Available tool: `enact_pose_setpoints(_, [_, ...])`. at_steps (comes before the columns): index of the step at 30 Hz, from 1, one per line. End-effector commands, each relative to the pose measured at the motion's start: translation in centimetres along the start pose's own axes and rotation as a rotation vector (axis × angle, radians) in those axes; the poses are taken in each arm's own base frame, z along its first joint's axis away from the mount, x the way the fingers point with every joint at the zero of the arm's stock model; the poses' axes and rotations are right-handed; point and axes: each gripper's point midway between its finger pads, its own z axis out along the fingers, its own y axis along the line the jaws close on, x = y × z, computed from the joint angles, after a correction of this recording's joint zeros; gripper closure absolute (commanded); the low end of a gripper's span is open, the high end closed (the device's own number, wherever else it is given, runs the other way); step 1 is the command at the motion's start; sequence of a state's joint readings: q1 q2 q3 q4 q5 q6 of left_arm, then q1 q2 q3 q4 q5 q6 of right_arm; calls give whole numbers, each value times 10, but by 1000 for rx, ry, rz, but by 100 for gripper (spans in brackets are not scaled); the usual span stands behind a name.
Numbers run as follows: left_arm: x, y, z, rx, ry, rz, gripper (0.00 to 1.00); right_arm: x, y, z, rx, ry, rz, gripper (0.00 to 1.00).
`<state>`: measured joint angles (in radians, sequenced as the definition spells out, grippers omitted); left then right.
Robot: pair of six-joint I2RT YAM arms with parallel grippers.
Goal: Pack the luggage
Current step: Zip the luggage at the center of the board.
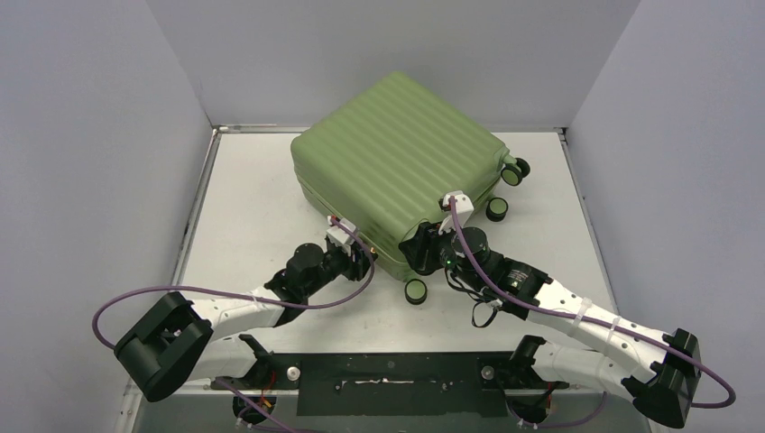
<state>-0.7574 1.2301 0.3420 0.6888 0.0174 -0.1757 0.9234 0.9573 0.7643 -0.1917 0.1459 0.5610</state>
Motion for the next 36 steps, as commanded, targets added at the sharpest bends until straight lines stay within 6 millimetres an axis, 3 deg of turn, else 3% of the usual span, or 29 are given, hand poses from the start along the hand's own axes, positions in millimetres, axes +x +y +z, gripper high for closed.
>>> enact_pose_setpoints(1, [-25,-7,6,33,-87,5,56,37,-4,-1,-18,133,-49,51])
enact_pose_setpoints(12, [-19,-9,8,51,-76,-8,75,41,-2,0,-26,145,-40,52])
enact_pose_setpoints(20, [-11,-13,3,71,-68,-17,100,44,-3,2,-22,155,-30,55])
enact_pose_setpoints(25, [-6,-20,-1,102,-60,-18,100,47,-3,4,-18,163,-22,56])
enact_pose_setpoints(36, [10,-49,-12,192,-24,-47,100,50,0,10,-20,173,0,71])
